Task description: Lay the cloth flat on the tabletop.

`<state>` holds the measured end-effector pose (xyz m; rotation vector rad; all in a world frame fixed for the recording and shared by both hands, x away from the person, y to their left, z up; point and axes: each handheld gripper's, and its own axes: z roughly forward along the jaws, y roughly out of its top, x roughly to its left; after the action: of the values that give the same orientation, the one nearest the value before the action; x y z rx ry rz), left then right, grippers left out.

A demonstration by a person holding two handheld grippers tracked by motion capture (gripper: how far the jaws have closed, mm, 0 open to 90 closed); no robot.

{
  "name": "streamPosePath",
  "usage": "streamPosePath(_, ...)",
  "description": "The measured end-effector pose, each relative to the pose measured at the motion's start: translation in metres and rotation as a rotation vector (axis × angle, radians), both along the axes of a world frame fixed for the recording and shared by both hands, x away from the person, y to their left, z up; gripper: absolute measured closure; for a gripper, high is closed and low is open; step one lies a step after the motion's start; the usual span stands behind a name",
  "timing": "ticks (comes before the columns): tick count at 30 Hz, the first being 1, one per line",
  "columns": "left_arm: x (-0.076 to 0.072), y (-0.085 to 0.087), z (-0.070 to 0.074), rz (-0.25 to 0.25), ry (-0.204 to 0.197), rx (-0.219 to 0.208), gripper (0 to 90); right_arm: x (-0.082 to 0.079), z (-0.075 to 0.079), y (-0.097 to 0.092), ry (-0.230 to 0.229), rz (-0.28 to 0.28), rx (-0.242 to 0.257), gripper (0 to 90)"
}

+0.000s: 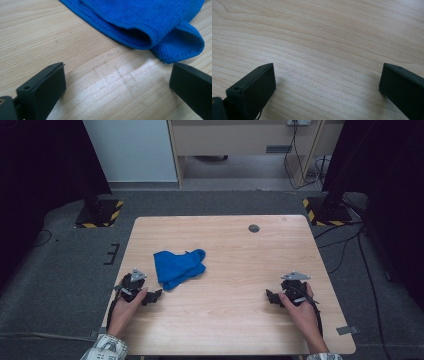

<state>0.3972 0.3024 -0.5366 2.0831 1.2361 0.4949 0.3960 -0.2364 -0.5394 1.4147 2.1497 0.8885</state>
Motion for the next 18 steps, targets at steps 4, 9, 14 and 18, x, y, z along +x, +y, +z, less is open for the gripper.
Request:
streamPosePath(4, -0.001, 0.004, 0.004, 0.019, -0.018, -0.033, 3.3, 0.0, 0.0, 0.001, 0.004, -0.001, 0.0, 0.5)
streamPosePath(9, -0.004, 0.002, 0.015, 0.022, -0.081, -0.046, 3.4, 0.0, 0.0, 0.001, -0.001, -0.007, -0.001, 0.5)
streamPosePath(14, -0.004, -0.002, 0.019, 0.017, -0.102, -0.058, 3.3, 0.0, 0.0, 0.001, -0.002, -0.009, -0.002, 0.5)
streamPosePath(18, -0.004, -0.003, 0.024, 0.035, -0.105, -0.109, 3.5, 0.0, 0.0, 0.001, -0.001, -0.009, -0.002, 0.5)
